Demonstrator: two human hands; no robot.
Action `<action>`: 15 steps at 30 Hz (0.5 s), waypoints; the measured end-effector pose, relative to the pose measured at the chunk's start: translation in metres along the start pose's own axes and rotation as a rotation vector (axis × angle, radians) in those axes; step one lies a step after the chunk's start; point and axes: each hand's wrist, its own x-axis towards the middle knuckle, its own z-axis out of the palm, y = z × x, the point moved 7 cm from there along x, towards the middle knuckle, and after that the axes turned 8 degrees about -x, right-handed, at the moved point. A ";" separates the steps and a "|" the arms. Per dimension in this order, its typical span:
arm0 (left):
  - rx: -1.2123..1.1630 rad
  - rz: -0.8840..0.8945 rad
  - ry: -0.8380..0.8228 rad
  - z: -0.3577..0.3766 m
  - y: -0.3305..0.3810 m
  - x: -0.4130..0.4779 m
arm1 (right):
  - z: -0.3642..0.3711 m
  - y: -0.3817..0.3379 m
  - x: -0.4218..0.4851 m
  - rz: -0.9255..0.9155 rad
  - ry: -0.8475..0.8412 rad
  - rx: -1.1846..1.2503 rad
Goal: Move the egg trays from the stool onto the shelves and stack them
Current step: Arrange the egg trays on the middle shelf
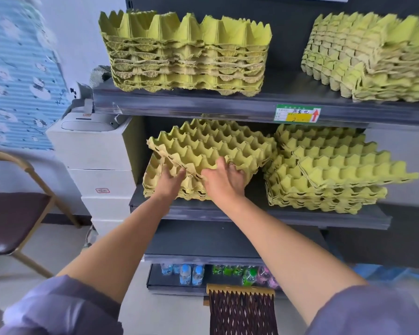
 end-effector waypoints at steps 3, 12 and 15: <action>-0.233 -0.149 -0.091 0.009 -0.002 -0.011 | -0.004 -0.024 -0.010 -0.055 -0.006 -0.073; -0.362 -0.170 -0.024 -0.017 0.023 0.017 | -0.018 -0.062 0.010 -0.102 0.060 -0.067; -0.284 -0.166 0.042 -0.034 0.026 0.038 | -0.014 -0.073 0.025 -0.209 0.041 -0.021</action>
